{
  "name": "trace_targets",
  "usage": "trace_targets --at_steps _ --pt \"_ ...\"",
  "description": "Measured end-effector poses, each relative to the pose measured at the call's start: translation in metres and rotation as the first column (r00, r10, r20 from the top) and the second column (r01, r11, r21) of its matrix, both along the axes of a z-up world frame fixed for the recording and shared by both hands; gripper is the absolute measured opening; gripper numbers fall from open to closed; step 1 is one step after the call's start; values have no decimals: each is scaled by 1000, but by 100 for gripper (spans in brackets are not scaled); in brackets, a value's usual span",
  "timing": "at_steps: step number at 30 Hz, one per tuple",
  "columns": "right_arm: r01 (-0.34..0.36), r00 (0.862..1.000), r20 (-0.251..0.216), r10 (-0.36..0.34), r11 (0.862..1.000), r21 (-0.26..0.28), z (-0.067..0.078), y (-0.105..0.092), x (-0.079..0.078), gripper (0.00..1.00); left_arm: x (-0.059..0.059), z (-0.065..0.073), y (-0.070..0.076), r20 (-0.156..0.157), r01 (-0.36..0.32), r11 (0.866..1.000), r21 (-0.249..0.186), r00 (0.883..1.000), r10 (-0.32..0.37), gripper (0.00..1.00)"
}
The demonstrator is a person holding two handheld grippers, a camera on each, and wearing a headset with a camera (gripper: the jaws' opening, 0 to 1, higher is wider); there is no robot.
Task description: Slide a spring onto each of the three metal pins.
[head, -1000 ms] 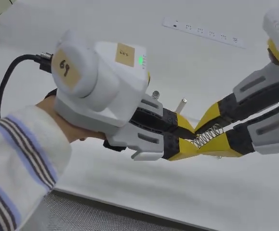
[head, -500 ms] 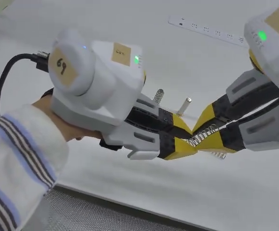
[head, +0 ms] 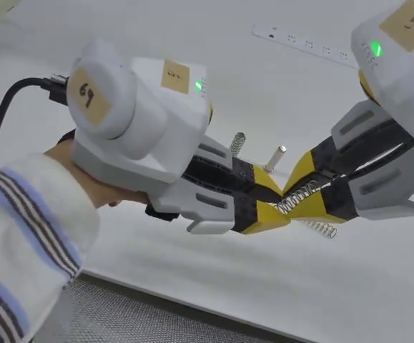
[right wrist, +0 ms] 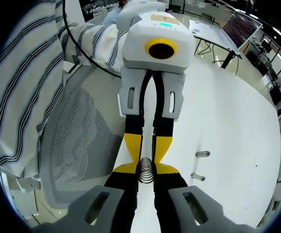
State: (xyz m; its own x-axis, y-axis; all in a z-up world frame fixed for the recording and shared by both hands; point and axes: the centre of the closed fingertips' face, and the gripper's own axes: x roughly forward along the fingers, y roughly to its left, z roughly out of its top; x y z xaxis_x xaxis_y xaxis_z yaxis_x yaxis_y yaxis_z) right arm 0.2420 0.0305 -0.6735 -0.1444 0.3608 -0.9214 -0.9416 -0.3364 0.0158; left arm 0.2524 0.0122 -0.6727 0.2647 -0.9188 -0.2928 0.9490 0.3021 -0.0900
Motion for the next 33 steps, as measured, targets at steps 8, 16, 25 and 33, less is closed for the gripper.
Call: trace_targets --at_steps 8,16,25,33 --pt "-6 1000 13 6 1000 10 1 3 1 8 3 0 4 -2 -22 1000 5 1000 22 4" --pt "-11 1000 22 10 999 33 1 10 4 8 5 0 11 5 -48 999 27 999 47 4" --pt "-12 1000 24 11 998 54 3 17 4 8 6 -8 25 -15 -93 993 71 995 95 5" --pt "8 1000 22 -10 997 72 5 19 8 8 16 -19 58 -43 -211 974 87 976 216 8"
